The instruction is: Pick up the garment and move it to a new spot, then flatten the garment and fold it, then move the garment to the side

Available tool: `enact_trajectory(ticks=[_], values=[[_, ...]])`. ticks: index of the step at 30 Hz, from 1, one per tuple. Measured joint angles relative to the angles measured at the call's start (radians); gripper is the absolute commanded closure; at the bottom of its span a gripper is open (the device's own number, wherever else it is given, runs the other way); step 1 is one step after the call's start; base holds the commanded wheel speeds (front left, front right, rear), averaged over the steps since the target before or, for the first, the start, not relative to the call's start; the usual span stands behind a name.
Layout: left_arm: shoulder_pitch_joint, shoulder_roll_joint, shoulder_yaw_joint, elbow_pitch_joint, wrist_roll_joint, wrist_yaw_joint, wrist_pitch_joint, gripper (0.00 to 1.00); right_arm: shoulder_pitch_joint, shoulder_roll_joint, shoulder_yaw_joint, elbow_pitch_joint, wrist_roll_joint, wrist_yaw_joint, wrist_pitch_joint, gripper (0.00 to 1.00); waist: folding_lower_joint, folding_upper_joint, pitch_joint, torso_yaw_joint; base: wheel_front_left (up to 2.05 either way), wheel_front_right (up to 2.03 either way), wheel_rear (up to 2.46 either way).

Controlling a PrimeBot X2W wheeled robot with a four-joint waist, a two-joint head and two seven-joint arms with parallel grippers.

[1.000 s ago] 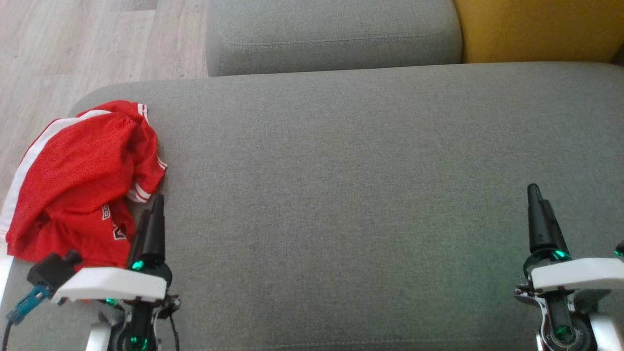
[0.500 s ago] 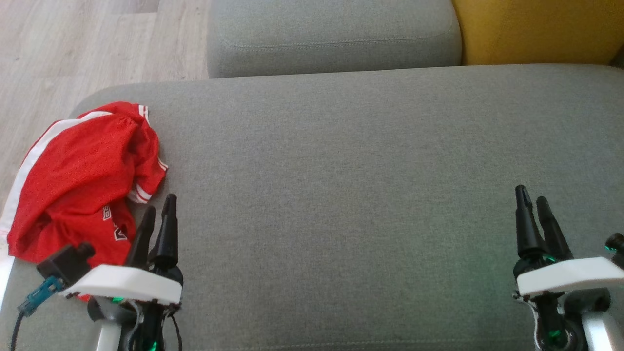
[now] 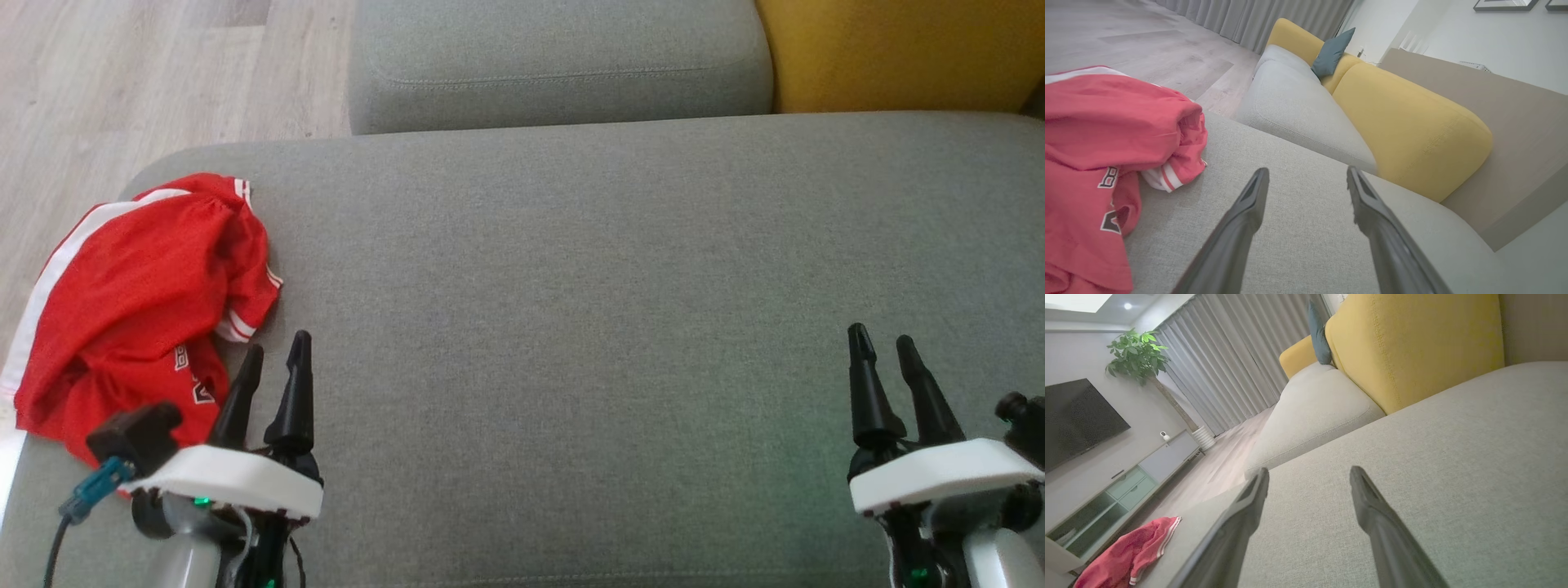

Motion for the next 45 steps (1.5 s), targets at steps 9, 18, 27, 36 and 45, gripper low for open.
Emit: enact_trajectory(ticks=[9,18,27,36,45], values=[[0.000,0.012,-0.015,0.014,0.103,0.010,-0.027,0.00,0.002,0.000,0.002,-0.007,-0.117,0.000,-0.010,0.00,0.0000,0.0000,-0.002,0.002,0.00,0.00,0.00],[0.000,0.016,-0.030,0.027,0.198,0.019,-0.053,0.00,0.024,0.003,0.003,-0.018,-0.231,0.000,-0.019,0.00,0.0000,0.0000,-0.004,0.004,0.00,0.00,0.00],[0.000,0.018,-0.034,0.039,0.287,0.028,-0.079,0.00,0.028,0.007,0.003,-0.027,-0.340,0.000,-0.031,0.00,0.0000,0.0000,-0.006,0.006,0.00,0.00,0.00],[0.001,0.021,-0.046,0.051,0.363,0.030,-0.100,0.00,0.042,0.021,0.001,-0.039,-0.427,0.000,-0.037,0.00,0.0000,0.0000,-0.004,0.008,0.00,0.00,0.00],[0.000,0.021,-0.061,0.072,0.434,0.037,-0.123,0.00,0.043,0.030,-0.005,-0.051,-0.506,0.000,-0.053,0.00,0.0000,0.0000,-0.003,0.007,0.00,0.00,0.00]])
